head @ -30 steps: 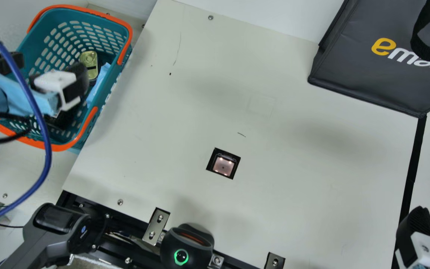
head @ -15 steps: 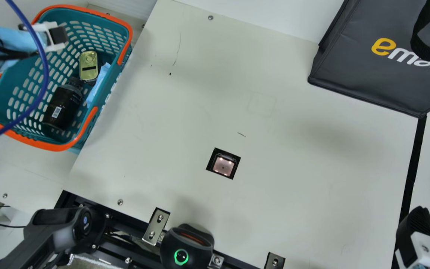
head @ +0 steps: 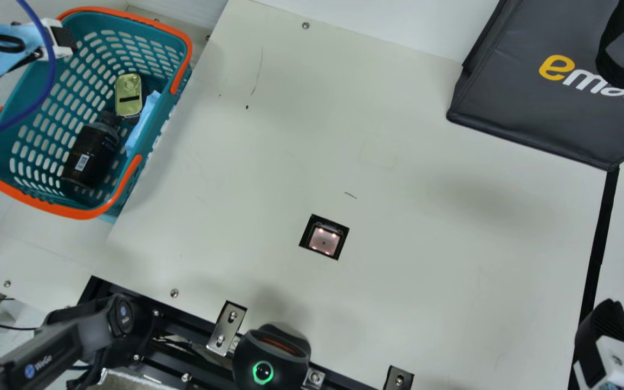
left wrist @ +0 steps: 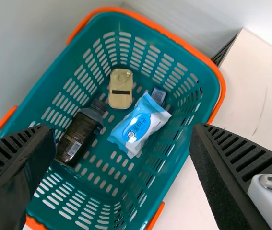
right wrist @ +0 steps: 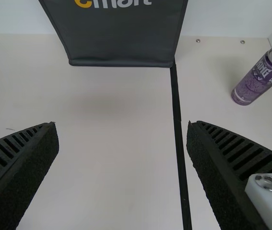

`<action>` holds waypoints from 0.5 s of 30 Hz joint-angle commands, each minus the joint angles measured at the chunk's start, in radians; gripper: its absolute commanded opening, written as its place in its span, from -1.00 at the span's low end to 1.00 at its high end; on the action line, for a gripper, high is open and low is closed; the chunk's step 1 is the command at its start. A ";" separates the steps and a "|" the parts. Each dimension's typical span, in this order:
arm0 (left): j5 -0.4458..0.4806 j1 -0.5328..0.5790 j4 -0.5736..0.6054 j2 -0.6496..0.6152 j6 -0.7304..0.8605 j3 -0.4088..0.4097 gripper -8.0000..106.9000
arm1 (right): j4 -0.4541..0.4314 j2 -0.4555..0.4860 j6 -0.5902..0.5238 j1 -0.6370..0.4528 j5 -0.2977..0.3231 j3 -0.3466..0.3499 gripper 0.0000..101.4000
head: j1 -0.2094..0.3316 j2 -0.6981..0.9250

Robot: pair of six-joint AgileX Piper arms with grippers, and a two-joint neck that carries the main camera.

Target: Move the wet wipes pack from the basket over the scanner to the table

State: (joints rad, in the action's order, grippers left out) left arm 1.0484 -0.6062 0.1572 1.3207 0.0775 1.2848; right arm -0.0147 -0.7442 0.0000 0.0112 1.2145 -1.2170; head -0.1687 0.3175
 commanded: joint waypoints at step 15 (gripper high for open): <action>-0.080 -0.017 0.058 0.222 0.086 -0.009 0.71 | 0.000 0.000 0.000 0.000 -0.001 0.000 0.87 | 0.030 0.004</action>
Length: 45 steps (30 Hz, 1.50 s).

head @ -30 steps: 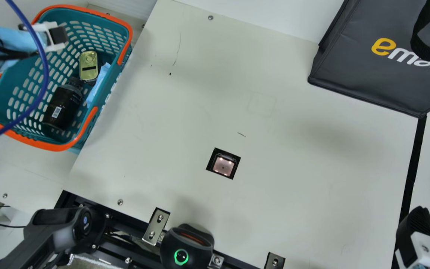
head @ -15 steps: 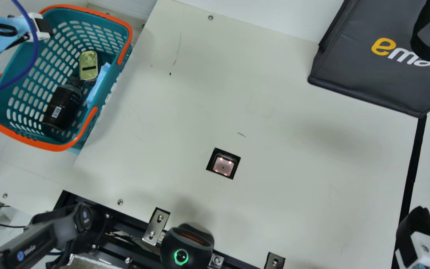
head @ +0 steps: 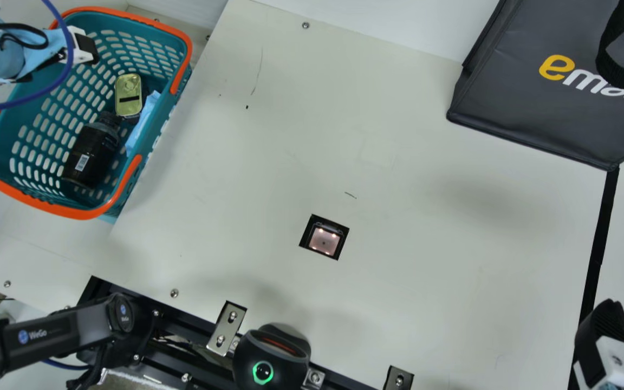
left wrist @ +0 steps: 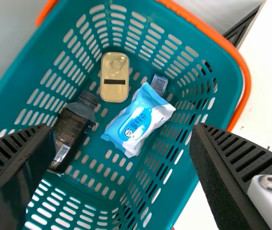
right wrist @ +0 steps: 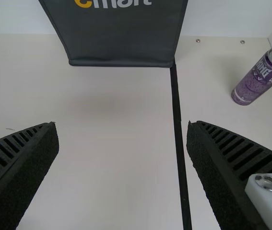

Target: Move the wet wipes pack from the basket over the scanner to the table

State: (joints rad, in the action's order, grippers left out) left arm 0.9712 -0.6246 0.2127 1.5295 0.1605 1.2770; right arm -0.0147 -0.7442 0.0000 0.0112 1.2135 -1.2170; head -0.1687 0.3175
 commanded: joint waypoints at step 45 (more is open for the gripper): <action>-0.080 0.077 -0.029 0.415 0.064 0.024 0.71 | 0.000 0.000 0.000 0.000 -0.001 0.000 0.87 | 0.030 0.004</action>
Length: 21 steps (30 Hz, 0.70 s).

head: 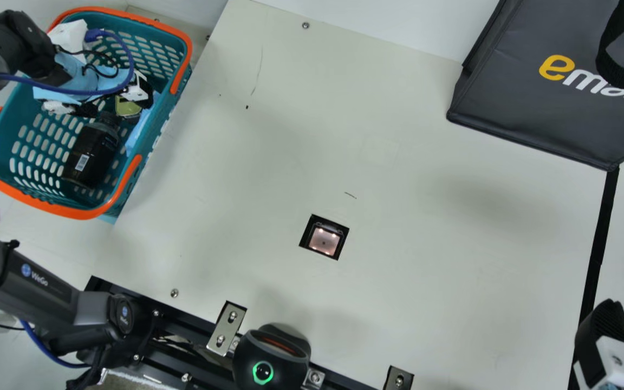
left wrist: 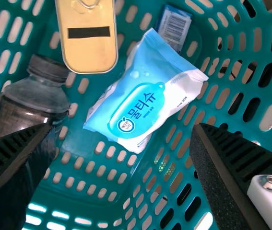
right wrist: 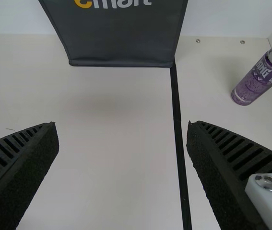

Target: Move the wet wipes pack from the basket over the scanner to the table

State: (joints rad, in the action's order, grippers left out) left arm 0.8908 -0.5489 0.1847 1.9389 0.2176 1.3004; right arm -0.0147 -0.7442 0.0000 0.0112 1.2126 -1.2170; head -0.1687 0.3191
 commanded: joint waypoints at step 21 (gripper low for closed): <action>-0.062 0.012 0.094 0.134 0.121 0.035 0.71 | 0.000 0.000 0.000 0.000 0.000 0.000 0.87 | 0.030 0.002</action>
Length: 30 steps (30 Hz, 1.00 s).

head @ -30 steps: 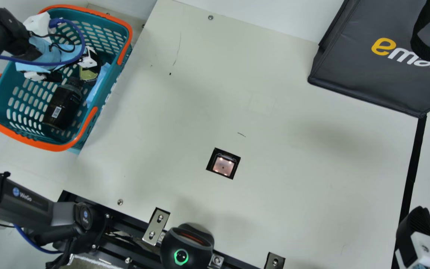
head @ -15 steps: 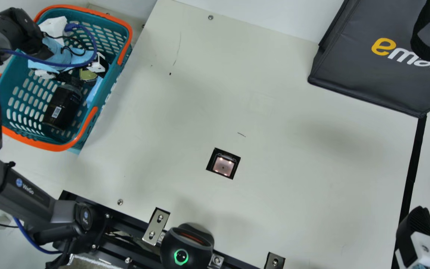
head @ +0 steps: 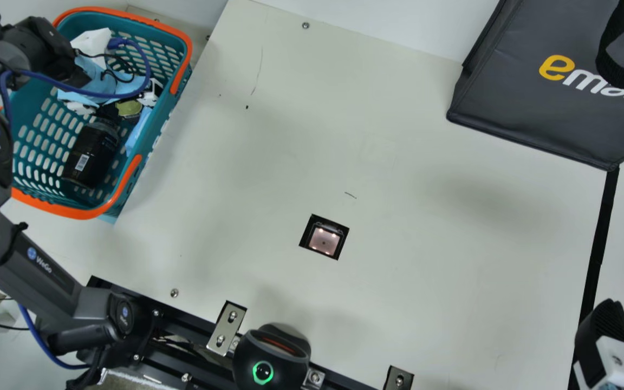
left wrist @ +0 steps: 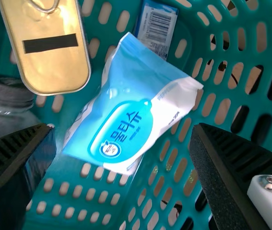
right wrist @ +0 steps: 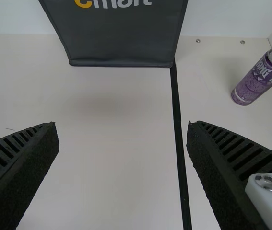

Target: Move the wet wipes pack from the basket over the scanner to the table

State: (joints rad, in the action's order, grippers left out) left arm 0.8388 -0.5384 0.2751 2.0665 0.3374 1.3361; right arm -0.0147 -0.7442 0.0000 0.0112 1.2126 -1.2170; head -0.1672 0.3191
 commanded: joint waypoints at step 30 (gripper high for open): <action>-0.152 0.037 0.048 0.181 0.004 -0.003 0.71 | 0.000 0.000 0.000 0.000 0.000 0.000 0.87 | 0.029 0.002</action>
State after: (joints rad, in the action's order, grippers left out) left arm 0.6849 -0.5042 0.3207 2.2455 0.3419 1.3342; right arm -0.0147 -0.7442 0.0000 0.0112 1.2127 -1.2170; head -0.1687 0.3191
